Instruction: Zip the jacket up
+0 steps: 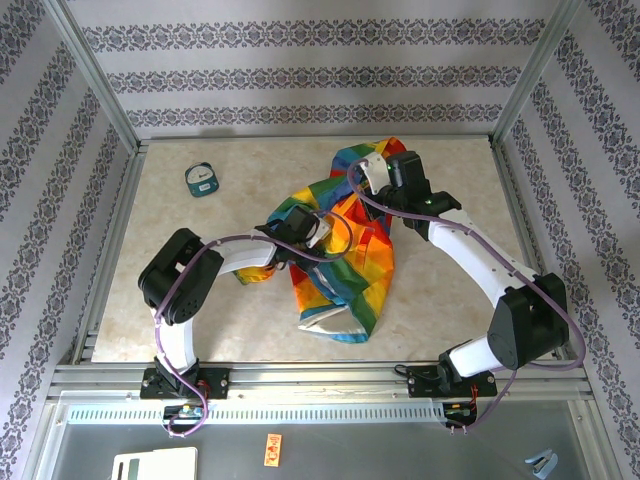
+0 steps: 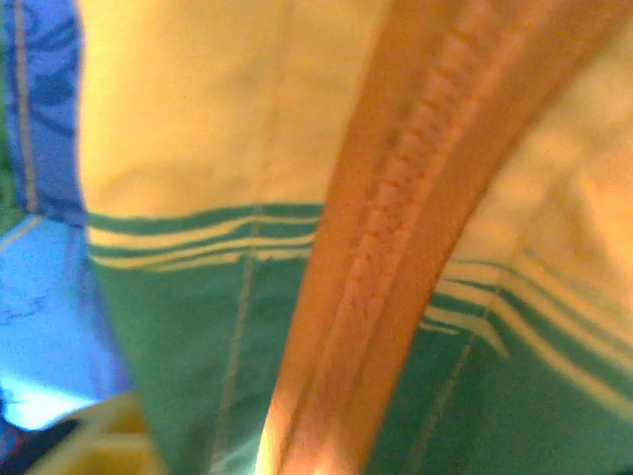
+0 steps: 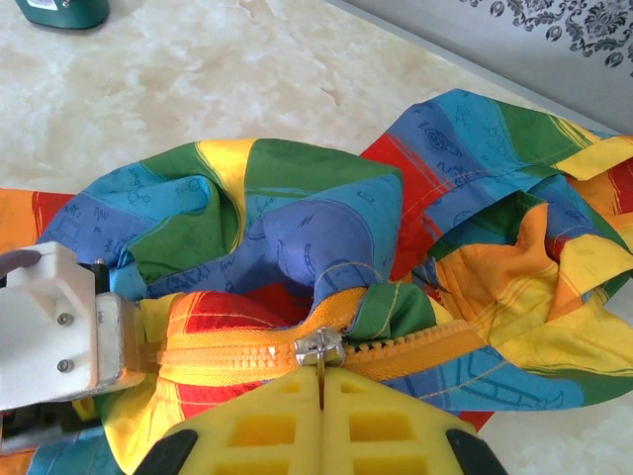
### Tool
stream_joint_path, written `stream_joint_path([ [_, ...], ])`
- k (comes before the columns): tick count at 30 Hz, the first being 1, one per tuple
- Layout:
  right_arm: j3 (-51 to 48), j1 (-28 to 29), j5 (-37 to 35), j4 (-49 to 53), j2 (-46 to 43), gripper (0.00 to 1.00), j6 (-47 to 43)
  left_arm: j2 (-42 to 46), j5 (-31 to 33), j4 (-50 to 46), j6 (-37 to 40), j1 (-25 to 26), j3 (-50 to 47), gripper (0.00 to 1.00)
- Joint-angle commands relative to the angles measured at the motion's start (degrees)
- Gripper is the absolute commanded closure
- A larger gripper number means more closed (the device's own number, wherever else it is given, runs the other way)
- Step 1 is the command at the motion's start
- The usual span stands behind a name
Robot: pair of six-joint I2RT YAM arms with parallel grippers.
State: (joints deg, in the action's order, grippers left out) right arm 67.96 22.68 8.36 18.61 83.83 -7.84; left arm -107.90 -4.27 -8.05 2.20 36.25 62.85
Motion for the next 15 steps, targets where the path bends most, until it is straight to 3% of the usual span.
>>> stream_joint_path([
  [1,1.5,0.5,-1.0,-0.7,-0.7,1.00,-0.7,3.7,-1.2,-0.5,1.4,-1.5,-1.0,0.91],
  [3,1.5,0.2,-1.6,-0.6,-1.2,1.00,-1.0,6.7,-1.2,-2.3,1.6,-1.8,-1.8,1.00],
  [15,2.2,-2.5,-4.5,1.2,-3.2,1.00,-1.4,25.5,1.0,-15.8,-0.1,-1.5,-3.1,1.00],
])
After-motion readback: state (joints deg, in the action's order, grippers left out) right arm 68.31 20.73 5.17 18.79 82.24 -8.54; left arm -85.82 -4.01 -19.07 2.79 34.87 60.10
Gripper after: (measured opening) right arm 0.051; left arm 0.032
